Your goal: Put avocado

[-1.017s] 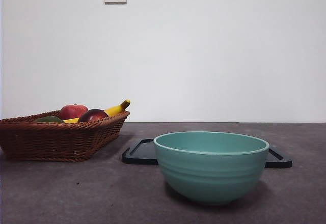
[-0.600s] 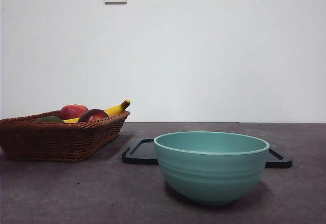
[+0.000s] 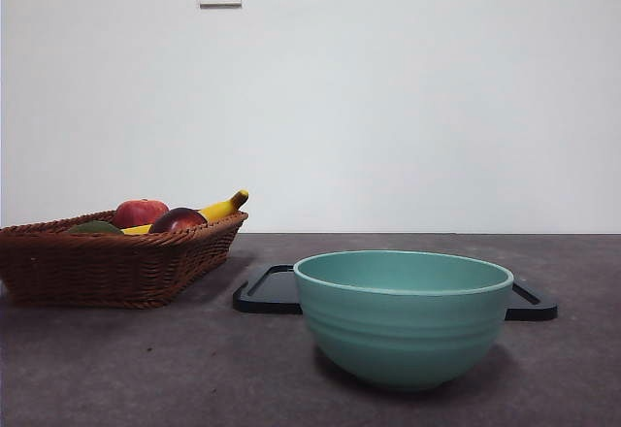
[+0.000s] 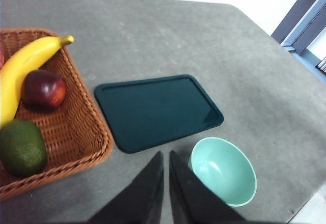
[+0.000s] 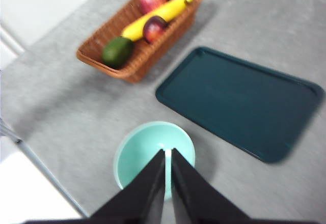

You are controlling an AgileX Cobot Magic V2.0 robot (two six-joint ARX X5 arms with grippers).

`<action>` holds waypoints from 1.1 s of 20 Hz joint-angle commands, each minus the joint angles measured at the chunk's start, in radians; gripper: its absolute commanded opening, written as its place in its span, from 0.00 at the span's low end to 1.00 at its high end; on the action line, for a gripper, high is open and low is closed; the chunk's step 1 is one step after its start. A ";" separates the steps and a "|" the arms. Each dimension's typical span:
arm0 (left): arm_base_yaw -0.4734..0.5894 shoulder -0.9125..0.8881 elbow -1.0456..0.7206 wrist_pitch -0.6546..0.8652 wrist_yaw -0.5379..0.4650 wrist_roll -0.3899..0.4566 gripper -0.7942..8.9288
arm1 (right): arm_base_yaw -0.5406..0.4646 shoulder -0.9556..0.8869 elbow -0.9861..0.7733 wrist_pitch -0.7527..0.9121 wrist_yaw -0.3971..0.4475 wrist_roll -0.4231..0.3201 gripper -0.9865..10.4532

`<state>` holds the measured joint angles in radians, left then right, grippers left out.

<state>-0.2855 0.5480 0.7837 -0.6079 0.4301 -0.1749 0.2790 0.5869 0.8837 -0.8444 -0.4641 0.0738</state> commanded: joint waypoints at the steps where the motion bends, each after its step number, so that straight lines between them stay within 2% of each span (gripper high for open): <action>1: -0.004 -0.031 0.025 -0.010 0.014 -0.003 0.11 | 0.004 -0.048 0.019 -0.040 0.058 -0.014 0.10; 4: -0.004 -0.061 0.025 -0.052 0.014 0.006 0.11 | 0.004 -0.097 0.019 -0.056 0.088 -0.014 0.10; 5: -0.004 -0.063 0.025 -0.067 0.015 0.009 0.14 | 0.004 -0.108 0.019 -0.059 0.089 -0.014 0.14; 6: -0.004 -0.065 0.025 -0.086 0.016 0.009 0.24 | 0.004 -0.115 0.019 -0.063 0.088 -0.014 0.23; 7: -0.004 -0.065 0.025 -0.108 0.017 0.009 0.39 | 0.004 -0.120 0.019 -0.070 0.089 -0.014 0.38; 8: -0.004 -0.065 0.025 -0.129 0.017 0.009 0.58 | 0.004 -0.120 0.019 -0.077 0.092 -0.012 0.54; 9: -0.004 -0.065 0.025 -0.142 0.017 0.009 0.73 | 0.004 -0.120 0.019 -0.083 0.092 -0.011 0.63; 10: -0.004 -0.065 0.025 -0.143 0.017 0.008 0.83 | 0.004 -0.120 0.019 -0.084 0.092 -0.011 0.64; 11: -0.004 -0.065 0.025 -0.136 0.017 0.008 0.86 | 0.004 -0.120 0.019 -0.084 0.092 -0.010 0.64; 18: -0.004 -0.064 0.025 -0.130 0.016 -0.043 0.85 | 0.004 -0.120 0.019 -0.075 0.091 -0.010 0.64; 22: -0.004 0.025 0.025 -0.169 0.013 -0.038 0.85 | 0.004 -0.120 0.019 -0.075 0.091 -0.011 0.64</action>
<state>-0.2859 0.5552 0.7940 -0.7830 0.4442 -0.2092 0.2790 0.4641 0.8860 -0.9306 -0.3710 0.0673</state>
